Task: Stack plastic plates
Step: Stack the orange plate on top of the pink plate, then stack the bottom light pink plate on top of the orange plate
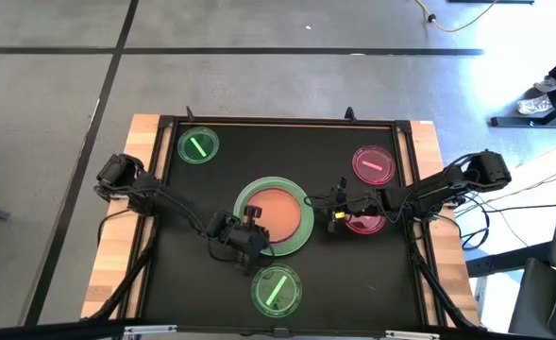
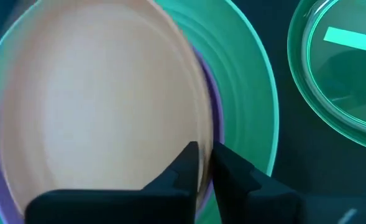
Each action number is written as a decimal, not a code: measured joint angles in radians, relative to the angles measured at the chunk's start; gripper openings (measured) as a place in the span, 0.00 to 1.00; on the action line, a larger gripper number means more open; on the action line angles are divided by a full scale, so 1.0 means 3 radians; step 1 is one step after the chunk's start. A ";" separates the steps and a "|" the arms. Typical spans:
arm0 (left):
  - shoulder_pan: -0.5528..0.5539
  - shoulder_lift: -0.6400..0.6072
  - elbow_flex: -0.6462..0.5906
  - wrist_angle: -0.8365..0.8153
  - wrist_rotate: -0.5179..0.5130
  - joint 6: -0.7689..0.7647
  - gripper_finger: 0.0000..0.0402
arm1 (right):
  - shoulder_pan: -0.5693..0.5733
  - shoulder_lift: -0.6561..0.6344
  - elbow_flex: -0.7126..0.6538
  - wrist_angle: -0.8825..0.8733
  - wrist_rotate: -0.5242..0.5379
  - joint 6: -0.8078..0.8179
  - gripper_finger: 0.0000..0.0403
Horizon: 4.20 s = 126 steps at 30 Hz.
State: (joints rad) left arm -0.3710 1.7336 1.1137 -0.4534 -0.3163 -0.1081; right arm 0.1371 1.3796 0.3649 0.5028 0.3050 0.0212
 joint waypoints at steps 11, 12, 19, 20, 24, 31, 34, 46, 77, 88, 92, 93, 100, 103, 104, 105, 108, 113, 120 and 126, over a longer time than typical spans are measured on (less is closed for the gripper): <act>-0.0034 -0.0093 -0.0001 -0.0087 0.0333 -0.0187 0.31 | 0.0001 -0.0011 0.0000 0.0000 0.0000 0.0000 0.34; -0.0054 -0.0144 -0.0001 -0.0129 0.0323 -0.0194 0.31 | 0.0009 -0.0034 0.0009 -0.0027 0.0000 0.0003 0.34; -0.0313 -0.0676 -0.0344 0.0305 -0.0113 -0.0168 0.32 | 0.0313 -0.0215 0.0508 -0.1234 0.0212 0.0152 0.34; -0.0350 -0.0777 -0.0496 0.0517 -0.0143 -0.0168 0.32 | 0.0382 -0.0219 0.0629 -0.1509 0.0251 0.0240 0.34; -0.0449 -0.1137 -0.1181 0.1467 -0.0168 -0.0308 0.32 | 0.0664 -0.0207 0.1041 -0.2412 0.0316 0.0691 0.34; -0.0600 -0.1273 -0.2039 0.2873 -0.0314 -0.0492 0.32 | 0.1186 -0.0198 0.1268 -0.3307 0.0217 0.1612 0.34; -0.0630 -0.1275 -0.2197 0.3121 -0.0383 -0.0509 0.32 | 0.1346 -0.0171 0.1249 -0.3584 0.0211 0.1974 0.34; -0.0637 -0.1273 -0.2246 0.3213 -0.0579 -0.0507 0.32 | 0.1442 0.0081 0.0940 -0.3932 0.0295 0.2623 0.34; -0.0673 -0.1270 -0.2246 0.3209 -0.0563 -0.0682 0.32 | 0.1439 0.0267 0.1390 -0.3982 0.0955 0.1224 0.01; -0.0673 -0.1270 -0.2244 0.3209 -0.0567 -0.0686 0.32 | 0.1371 0.0266 0.1744 -0.3048 0.1132 0.0155 0.00; -0.0673 -0.1270 -0.2244 0.3211 -0.0578 -0.0683 0.32 | 0.1209 0.0332 0.1743 -0.2480 0.0921 -0.0131 0.00; -0.0673 -0.1270 -0.2244 0.3211 -0.0579 -0.0683 0.32 | 0.1166 0.0369 0.1741 -0.2355 0.0868 -0.0210 0.00; -0.0673 -0.1270 -0.2244 0.3212 -0.0580 -0.0682 0.32 | 0.0827 0.0740 0.1740 -0.1379 0.0128 -0.0527 0.00; -0.0673 -0.1269 -0.2244 0.3209 -0.0579 -0.0681 0.32 | 0.0714 0.0899 0.1740 -0.1042 -0.0058 -0.0531 0.00; -0.0673 -0.1269 -0.2244 0.3211 -0.0580 -0.0681 0.32 | 0.0681 0.0946 0.1740 -0.0975 -0.0081 -0.0530 0.00; -0.0673 -0.1269 -0.2244 0.3212 -0.0579 -0.0681 0.32 | 0.0648 0.0993 0.1740 -0.0914 -0.0125 -0.0529 0.00; -0.0673 -0.1269 -0.2244 0.3210 -0.0579 -0.0681 0.32 | 0.0565 0.1098 0.1740 -0.0844 -0.0243 -0.0514 0.01; -0.0673 -0.1269 -0.2244 0.3211 -0.0578 -0.0681 0.32 | 0.0513 0.1248 0.1740 -0.0782 -0.0298 -0.0267 0.01; -0.0673 -0.1269 -0.2244 0.3211 -0.0578 -0.0681 0.32 | 0.0478 0.1307 0.1740 -0.0690 -0.0290 -0.0163 0.04; -0.0673 -0.1269 -0.2244 0.3212 -0.0577 -0.0682 0.32 | 0.0479 0.1298 0.1740 -0.0727 -0.0084 -0.0247 0.21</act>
State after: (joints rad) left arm -0.5728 1.3529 0.4404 0.5102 -0.4892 -0.3126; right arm 0.2810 1.7689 0.8867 0.2846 0.2798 -0.0528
